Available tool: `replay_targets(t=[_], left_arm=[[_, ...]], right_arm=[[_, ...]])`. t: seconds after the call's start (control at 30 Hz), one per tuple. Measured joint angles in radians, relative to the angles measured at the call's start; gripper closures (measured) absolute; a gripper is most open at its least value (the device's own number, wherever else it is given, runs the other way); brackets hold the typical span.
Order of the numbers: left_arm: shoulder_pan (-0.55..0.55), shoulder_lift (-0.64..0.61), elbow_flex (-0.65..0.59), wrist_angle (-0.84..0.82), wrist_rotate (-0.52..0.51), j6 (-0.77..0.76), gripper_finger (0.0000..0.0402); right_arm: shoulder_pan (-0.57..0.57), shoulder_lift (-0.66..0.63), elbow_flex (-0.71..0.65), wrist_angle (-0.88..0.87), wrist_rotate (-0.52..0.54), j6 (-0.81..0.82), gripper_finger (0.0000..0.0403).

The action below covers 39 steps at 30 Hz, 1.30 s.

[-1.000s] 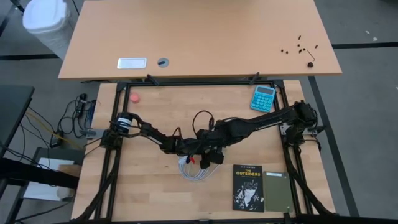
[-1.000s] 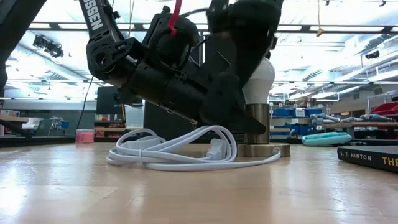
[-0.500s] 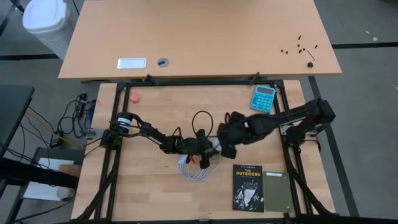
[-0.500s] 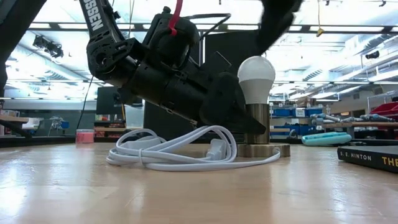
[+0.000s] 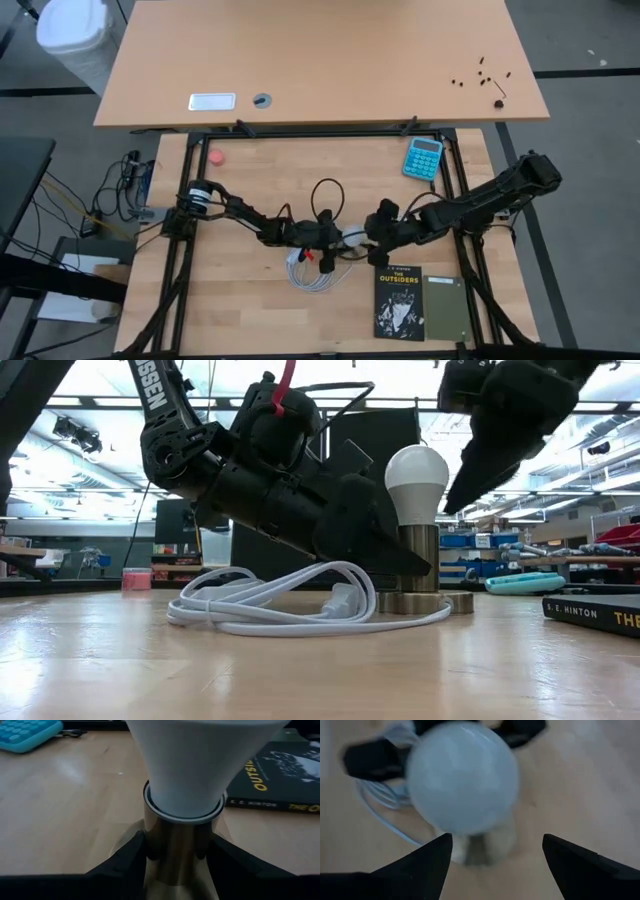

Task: Screw lightbulb
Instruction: Insert the white lightbulb into the silver lamp

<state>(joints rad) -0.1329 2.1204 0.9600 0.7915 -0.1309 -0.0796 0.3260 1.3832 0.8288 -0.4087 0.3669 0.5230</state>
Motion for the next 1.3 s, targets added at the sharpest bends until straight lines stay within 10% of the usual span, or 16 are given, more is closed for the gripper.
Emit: replay_targets(t=[0.83,1.17,1.3], left_arm=[[0.001,-0.001,0.0,-0.008,0.022,0.014,0.0217],[0.001,0.0,0.0,-0.004,0.07,0.032,0.0217],[0.0,0.0,0.0,-0.004,0.144,0.052,0.0217]], right_arm=[[0.164,0.053,-0.006,0.202,-0.113,0.015,0.0096],[0.201,0.039,-0.029,0.093,0.127,0.106,0.0096],[0.229,0.037,-0.137,0.326,0.203,0.045,0.0096]])
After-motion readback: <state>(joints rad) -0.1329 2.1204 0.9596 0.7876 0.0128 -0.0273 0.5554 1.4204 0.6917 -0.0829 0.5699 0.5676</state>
